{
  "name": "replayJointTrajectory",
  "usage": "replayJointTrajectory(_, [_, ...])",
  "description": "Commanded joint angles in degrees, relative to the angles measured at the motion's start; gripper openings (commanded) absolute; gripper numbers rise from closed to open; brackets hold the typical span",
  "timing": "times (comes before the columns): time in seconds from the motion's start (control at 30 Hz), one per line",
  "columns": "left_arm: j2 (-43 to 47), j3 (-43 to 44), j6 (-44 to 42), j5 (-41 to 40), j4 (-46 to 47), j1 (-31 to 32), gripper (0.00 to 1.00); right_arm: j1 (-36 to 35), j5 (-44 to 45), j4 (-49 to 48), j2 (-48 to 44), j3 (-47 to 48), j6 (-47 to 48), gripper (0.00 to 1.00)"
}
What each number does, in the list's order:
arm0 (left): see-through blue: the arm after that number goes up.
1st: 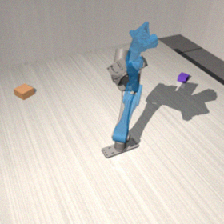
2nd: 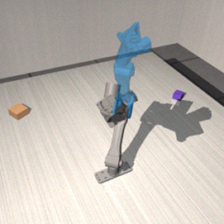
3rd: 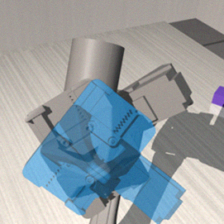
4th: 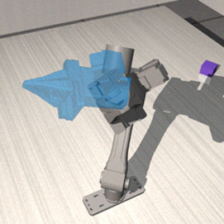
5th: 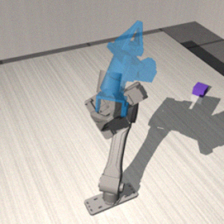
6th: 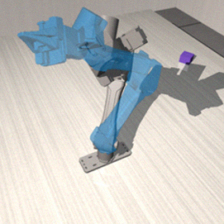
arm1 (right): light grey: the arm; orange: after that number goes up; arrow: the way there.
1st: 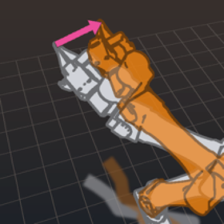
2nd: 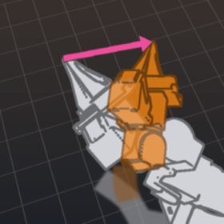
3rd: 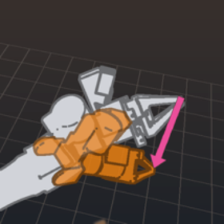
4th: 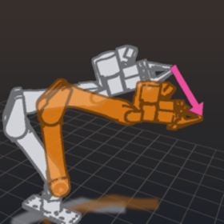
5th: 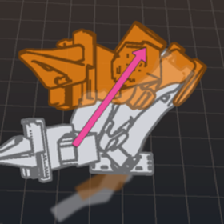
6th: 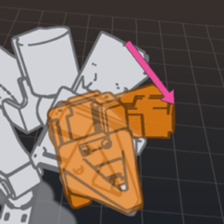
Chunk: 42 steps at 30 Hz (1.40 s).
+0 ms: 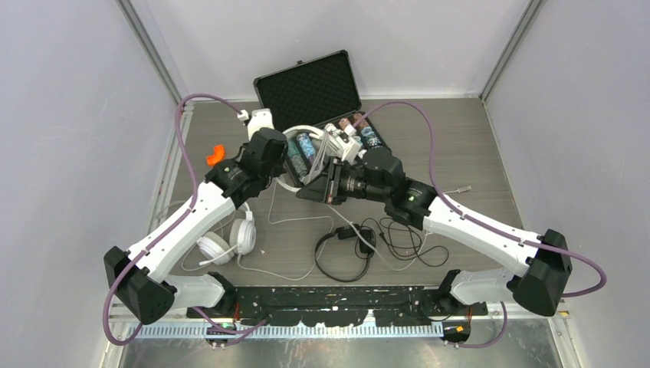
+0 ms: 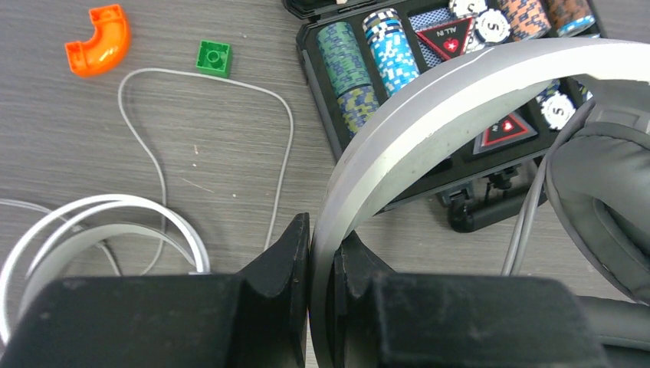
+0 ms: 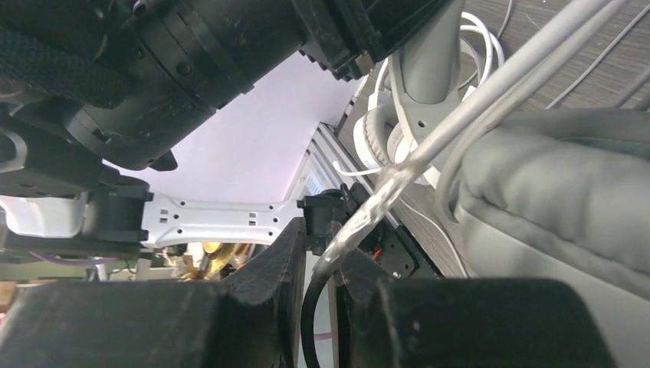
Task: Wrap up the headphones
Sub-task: Wrap the headphones cable around the headphones.
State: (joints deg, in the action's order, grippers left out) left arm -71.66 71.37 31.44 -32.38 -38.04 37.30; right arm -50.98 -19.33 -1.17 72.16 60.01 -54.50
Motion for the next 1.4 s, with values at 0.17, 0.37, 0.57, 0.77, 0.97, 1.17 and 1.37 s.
replayJointTrajectory(0.17, [1.08,3.76,13.0,1.69,5.02,0.05,0.0,-5.16,10.49,6.28,1.16,3.51,7.8,0.21])
replayJointTrajectory(0.37, [0.42,5.72,17.17,1.32,3.25,-0.01,0.0,-6.74,14.25,6.8,-0.13,0.11,11.01,0.22])
replayJointTrajectory(0.57, [0.54,5.68,21.69,2.8,4.05,0.05,0.0,-7.29,18.26,2.22,-3.14,-5.63,16.11,0.24])
replayJointTrajectory(0.77, [0.38,6.48,23.93,3.28,3.67,-0.03,0.0,-7.65,19.14,-0.62,-4.71,-8.15,17.44,0.24])
replayJointTrajectory(0.97, [-0.53,7.29,26.51,0.97,2.33,0.0,0.0,-8.29,21.85,-1.01,-5.1,-8.37,17.97,0.24])
replayJointTrajectory(1.17, [-1.56,7.49,28.49,-1.82,2.53,0.04,0.0,-10.25,25.18,0.16,-6.08,-7.21,19.27,0.23])
replayJointTrajectory(1.37, [-3.21,7.73,31.0,-3.17,1.97,0.04,0.0,-12.54,28.33,-0.02,-7.27,-6.8,20.42,0.09])
